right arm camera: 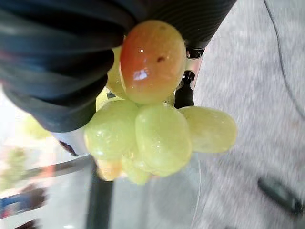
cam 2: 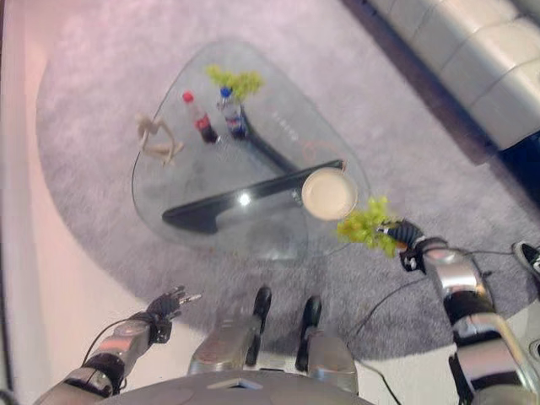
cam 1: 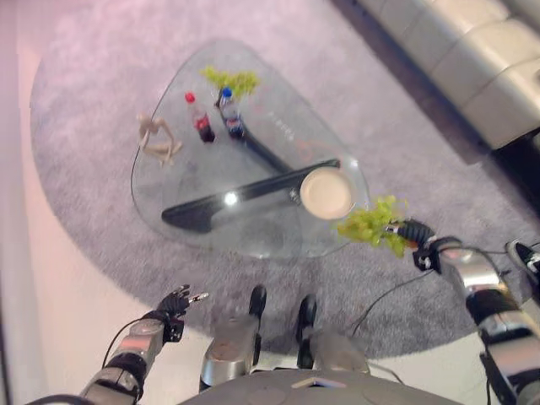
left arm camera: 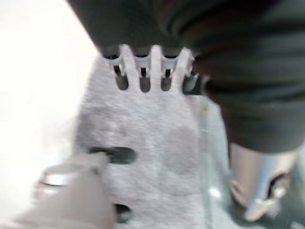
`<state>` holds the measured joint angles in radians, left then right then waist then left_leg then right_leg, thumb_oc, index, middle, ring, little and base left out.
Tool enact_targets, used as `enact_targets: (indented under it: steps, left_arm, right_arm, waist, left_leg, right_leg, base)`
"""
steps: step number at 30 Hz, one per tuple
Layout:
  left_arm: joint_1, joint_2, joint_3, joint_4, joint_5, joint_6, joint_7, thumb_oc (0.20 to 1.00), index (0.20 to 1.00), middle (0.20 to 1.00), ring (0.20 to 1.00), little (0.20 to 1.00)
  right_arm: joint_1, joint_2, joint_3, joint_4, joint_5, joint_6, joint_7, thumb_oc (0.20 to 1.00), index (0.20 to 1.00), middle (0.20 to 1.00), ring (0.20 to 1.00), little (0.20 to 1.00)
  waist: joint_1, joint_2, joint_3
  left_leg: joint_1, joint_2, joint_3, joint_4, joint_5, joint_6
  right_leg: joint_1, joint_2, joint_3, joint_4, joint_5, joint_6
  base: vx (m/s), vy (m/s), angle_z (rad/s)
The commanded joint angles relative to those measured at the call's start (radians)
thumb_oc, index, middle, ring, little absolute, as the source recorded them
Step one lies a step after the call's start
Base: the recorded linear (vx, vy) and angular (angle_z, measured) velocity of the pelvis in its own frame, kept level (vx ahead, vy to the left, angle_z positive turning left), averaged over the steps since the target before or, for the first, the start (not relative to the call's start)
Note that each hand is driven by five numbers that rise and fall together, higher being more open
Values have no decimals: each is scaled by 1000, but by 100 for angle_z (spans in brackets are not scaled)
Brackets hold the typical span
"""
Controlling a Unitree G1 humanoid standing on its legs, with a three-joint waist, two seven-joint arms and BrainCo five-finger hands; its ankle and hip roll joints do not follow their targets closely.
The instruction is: Pick up fruits into the plate
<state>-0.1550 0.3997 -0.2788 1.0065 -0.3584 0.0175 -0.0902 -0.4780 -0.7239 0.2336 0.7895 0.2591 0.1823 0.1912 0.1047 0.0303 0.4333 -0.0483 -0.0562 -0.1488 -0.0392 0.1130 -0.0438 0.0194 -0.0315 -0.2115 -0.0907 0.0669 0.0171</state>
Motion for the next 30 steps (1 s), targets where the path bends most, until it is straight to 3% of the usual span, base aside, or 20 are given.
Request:
enact_targets:
  steps: [1,7,18,30]
  left_arm:
    - [-22,7,-62,30,22,-28,11,1000,1000,1000,1000,1000]
    - [-76,11,-132,29,3,-32,32,1000,1000,1000,1000,1000]
    - [-69,23,-191,-62,-38,-50,56,1000,1000,1000,1000,1000]
    - [-42,15,-196,-94,-61,-80,63,1000,1000,1000,1000,1000]
  right_arm:
    - [-137,-109,46,-39,-50,-61,-82,200,200,200,200,200]
    - [-339,-165,137,21,-133,-44,-172,200,200,200,200,200]
    - [-513,-212,213,2,-182,-36,-287,200,200,200,200,200]
    - [-586,-192,246,-25,-278,-23,-318,200,200,200,200,200]
  waist:
    - [28,-29,17]
    - [32,-4,87]
    - [17,34,87]
    - [27,57,87]
  left_leg:
    - [-39,-3,36,148,-200,34]
    - [-149,-27,-7,190,-180,39]
    - [-302,-39,1,221,-156,39]
    - [-392,-50,28,266,-164,34]
  right_leg:
    - [-82,-35,46,160,-102,42]
    - [-208,-34,33,226,-105,31]
    - [-396,-34,20,295,-104,25]
    - [-509,-48,25,371,-122,31]
  base:
    - [-132,-28,11]
    - [-108,25,9]
    - [-42,56,-2]
    - [-6,37,-4]
